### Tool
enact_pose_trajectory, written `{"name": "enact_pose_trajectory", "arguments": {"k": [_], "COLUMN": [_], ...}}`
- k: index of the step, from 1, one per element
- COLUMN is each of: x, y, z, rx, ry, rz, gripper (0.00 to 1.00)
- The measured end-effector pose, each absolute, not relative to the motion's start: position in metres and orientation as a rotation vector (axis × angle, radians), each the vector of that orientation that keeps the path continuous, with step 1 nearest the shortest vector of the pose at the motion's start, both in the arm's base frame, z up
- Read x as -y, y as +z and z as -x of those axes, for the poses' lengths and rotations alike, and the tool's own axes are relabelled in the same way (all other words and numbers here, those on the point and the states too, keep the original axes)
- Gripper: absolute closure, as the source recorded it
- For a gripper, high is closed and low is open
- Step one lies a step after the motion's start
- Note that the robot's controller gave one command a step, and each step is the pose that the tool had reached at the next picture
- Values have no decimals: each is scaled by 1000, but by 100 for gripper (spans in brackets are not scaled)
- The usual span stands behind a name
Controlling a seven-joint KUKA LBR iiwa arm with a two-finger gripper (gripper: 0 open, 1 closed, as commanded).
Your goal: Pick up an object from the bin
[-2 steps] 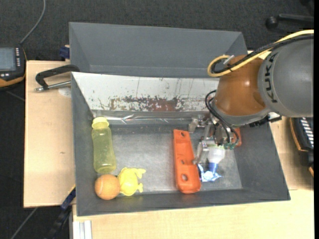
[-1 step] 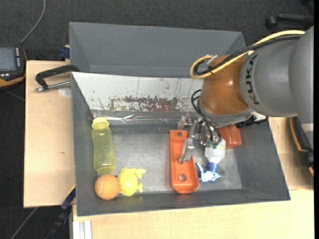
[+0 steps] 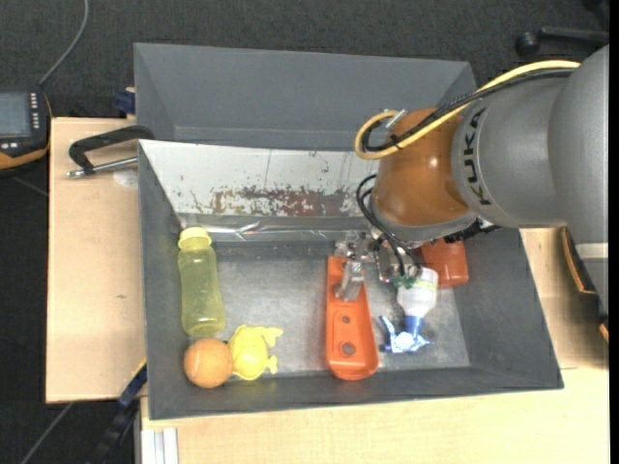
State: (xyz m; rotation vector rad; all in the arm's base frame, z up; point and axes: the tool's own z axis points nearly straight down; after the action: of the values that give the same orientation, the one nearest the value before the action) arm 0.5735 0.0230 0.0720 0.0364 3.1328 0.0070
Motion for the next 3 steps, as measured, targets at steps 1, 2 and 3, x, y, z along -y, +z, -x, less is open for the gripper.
{"name": "enact_pose_trajectory", "arguments": {"k": [1,2,3], "x": [-18,-22,-28], "y": [73,109,143], "z": [-573,-585,-582], "rx": [-3131,-3130,-3124], "ry": [7,8,9], "rz": [15,63,42], "gripper": [100,100,100]}}
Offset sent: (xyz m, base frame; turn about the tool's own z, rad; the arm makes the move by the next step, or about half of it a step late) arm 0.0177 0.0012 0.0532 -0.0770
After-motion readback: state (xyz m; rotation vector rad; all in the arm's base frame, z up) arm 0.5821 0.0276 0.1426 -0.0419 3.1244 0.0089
